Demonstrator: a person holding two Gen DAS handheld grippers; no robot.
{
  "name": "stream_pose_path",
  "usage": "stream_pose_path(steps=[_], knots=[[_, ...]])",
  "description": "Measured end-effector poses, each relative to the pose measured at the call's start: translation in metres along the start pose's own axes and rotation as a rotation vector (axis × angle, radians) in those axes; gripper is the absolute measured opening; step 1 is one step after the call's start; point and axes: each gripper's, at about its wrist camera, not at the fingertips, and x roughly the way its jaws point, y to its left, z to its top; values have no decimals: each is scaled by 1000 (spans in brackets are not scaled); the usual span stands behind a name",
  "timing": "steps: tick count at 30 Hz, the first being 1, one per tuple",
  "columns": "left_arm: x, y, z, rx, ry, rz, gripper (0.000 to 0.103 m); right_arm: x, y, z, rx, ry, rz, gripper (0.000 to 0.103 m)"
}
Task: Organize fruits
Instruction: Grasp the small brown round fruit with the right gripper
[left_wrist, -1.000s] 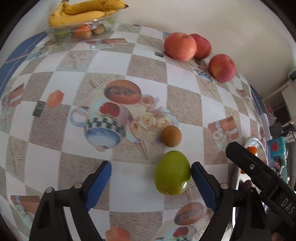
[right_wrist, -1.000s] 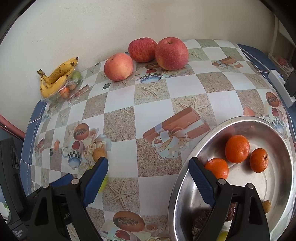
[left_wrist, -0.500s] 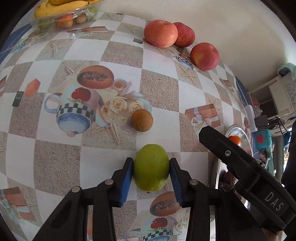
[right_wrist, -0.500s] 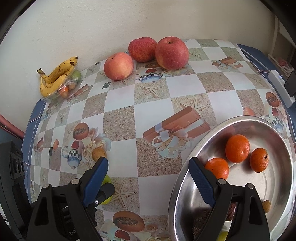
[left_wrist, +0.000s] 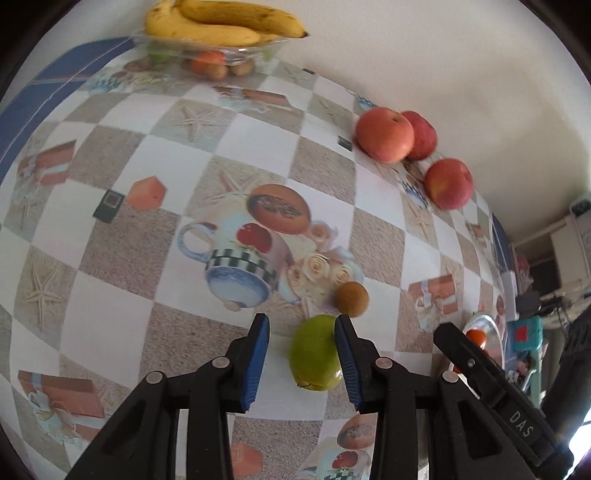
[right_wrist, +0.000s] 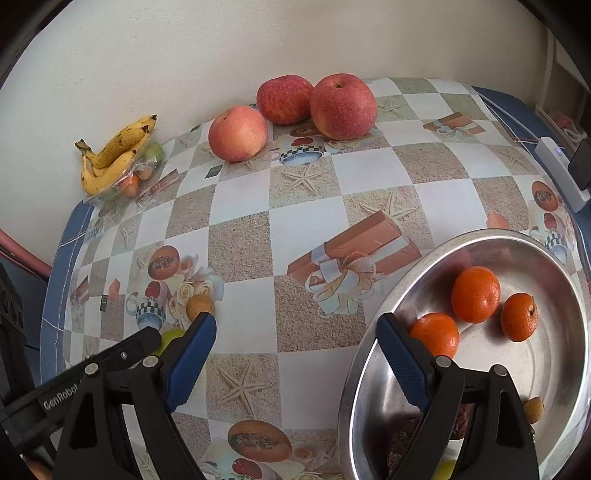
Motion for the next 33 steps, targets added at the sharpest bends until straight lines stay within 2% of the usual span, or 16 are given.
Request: stream_pose_path(steps=[4,8,11,13,15,17,19,23,28,32,33], knots=[[-7,26,7,-99,-24,-6,38,-1,3,0,-11,-6,3,89],[-15,34,11,-140,-40,-54,40,-1,7,1,-21,-5,10,89],[-17,29,11,-123,-39,-38,43,1,15,0,-40,0,22,89],[-17,29,11,-116,-41,-17,57,4,22,-1,-58,7,32,88],[-16,31,12,-118,-45,-1,59,8,30,-1,-78,14,50,74],[-14,35,13,-123,-47,14,61,13,38,-1,-94,22,62,73],[-13,39,15,-135,-51,25,67,18,46,-2,-109,29,72,73],[-12,43,17,-148,-53,15,68,28,60,-1,-140,43,79,66],[-11,45,22,-137,-70,-1,76,44,72,1,-169,61,59,64],[-2,45,26,-111,-52,-11,78,53,78,3,-181,74,54,63],[1,45,27,-107,-43,-7,78,55,80,3,-185,75,53,59]])
